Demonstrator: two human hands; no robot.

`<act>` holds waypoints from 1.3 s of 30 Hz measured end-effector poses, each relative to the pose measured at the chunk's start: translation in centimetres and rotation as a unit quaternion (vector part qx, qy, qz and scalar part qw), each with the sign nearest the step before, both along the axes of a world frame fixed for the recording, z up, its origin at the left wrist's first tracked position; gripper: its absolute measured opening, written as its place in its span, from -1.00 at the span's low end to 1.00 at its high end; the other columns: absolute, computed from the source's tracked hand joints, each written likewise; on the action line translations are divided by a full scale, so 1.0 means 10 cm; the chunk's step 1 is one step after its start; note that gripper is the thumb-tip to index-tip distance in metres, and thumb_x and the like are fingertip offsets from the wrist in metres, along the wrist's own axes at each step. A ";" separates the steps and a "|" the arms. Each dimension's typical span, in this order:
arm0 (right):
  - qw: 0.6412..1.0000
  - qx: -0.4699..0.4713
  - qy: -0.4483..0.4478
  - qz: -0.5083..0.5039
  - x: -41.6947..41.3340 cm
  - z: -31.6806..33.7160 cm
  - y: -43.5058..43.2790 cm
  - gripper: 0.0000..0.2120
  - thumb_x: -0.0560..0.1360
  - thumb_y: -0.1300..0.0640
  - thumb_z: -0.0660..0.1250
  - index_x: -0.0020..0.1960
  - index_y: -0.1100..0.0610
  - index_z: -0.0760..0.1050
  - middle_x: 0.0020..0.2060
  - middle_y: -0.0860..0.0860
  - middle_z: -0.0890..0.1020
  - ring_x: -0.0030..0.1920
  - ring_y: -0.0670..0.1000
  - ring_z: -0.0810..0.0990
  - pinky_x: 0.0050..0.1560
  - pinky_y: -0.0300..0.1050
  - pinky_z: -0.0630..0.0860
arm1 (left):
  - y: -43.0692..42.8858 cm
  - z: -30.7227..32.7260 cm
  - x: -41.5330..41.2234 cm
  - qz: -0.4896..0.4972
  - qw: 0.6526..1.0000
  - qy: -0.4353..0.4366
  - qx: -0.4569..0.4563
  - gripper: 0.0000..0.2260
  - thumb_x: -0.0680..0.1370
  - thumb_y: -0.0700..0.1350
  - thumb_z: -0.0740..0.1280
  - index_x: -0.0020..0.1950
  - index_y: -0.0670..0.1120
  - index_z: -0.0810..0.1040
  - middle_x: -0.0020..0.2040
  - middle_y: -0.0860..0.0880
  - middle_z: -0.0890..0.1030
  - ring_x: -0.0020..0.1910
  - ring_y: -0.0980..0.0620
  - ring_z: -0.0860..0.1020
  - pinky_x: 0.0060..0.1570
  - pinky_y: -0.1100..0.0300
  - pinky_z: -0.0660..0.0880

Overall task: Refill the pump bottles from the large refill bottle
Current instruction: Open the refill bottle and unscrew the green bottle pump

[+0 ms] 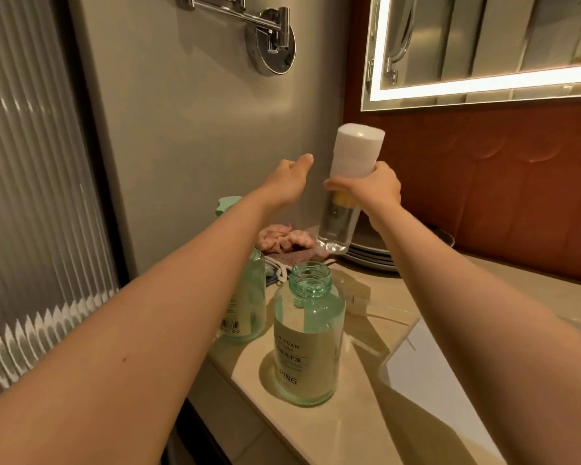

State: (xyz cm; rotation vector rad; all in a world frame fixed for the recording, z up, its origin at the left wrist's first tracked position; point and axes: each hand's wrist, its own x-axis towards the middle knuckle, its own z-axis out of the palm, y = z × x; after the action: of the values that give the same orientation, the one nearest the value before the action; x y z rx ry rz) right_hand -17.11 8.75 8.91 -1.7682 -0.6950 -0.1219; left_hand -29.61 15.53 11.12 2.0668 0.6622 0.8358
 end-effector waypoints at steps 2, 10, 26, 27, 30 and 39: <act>0.999 0.003 -0.047 0.002 -0.03 0.16 -0.14 -0.32 0.19 -0.15 0.54 0.19 0.07 0.38 0.03 -0.03 0.51 0.09 0.04 0.53 0.14 0.11 0.50 | -0.06 0.05 -0.03 0.003 1.000 -0.015 0.003 -0.69 0.64 0.06 0.02 0.11 -0.15 0.37 -0.07 -0.03 0.48 0.04 -0.07 0.42 -0.03 0.19 0.28; 0.995 -0.066 -0.073 0.019 -0.30 0.08 -0.85 -0.40 0.19 -0.21 0.52 0.07 0.01 0.35 0.00 -0.02 0.53 0.07 0.03 0.53 0.14 0.11 0.50 | -0.69 0.24 -0.25 -0.051 0.997 -0.050 0.027 -0.50 0.61 0.11 0.11 0.45 -0.15 0.19 0.42 -0.08 0.30 0.35 -0.01 0.31 0.10 0.23 0.24; 0.981 -0.098 -0.012 0.168 -0.83 -0.50 -1.73 -0.38 0.18 -0.04 0.57 0.17 0.10 0.47 -0.01 0.00 0.59 0.03 -0.01 0.56 0.07 0.02 0.58 | -1.43 0.04 -0.53 -0.162 0.965 0.137 0.157 -0.48 0.47 0.17 0.34 0.34 -0.02 0.34 0.26 -0.05 0.41 0.12 -0.02 0.42 -0.09 0.19 0.38; 0.981 -0.094 -0.004 0.171 -0.84 -0.51 -1.74 -0.35 0.18 -0.04 0.58 0.19 0.09 0.45 0.01 0.00 0.57 0.05 0.00 0.55 0.08 0.03 0.57 | -1.46 0.04 -0.54 -0.164 0.962 0.144 0.162 -0.48 0.48 0.16 0.34 0.36 -0.02 0.33 0.27 -0.05 0.41 0.13 -0.02 0.41 -0.06 0.18 0.37; 0.982 -0.083 0.001 0.169 -0.87 -0.50 -1.78 -0.34 0.19 0.00 0.58 0.22 0.07 0.41 0.03 0.00 0.56 0.08 0.01 0.53 0.10 -0.01 0.55 | -1.55 0.03 -0.55 -0.161 0.959 0.144 0.182 -0.44 0.50 0.13 0.33 0.41 -0.06 0.27 0.31 -0.09 0.37 0.10 0.00 0.38 -0.06 0.18 0.35; 0.995 -0.068 -0.009 0.071 -1.04 -0.55 -1.78 -0.31 0.22 -0.04 0.57 0.23 0.12 0.36 0.06 0.03 0.53 0.10 0.06 0.51 0.12 0.07 0.52 | -1.76 -0.09 -0.44 -0.056 0.969 0.137 0.198 -0.46 0.53 0.15 0.25 0.41 -0.09 0.24 0.33 -0.20 0.27 0.22 -0.20 0.36 0.17 -0.01 0.42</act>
State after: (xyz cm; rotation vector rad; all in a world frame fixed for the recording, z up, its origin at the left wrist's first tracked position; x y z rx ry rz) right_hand -27.54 -9.05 3.43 -1.8430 -0.8567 0.0055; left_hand -34.06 -2.04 10.18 2.5875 0.5489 0.6630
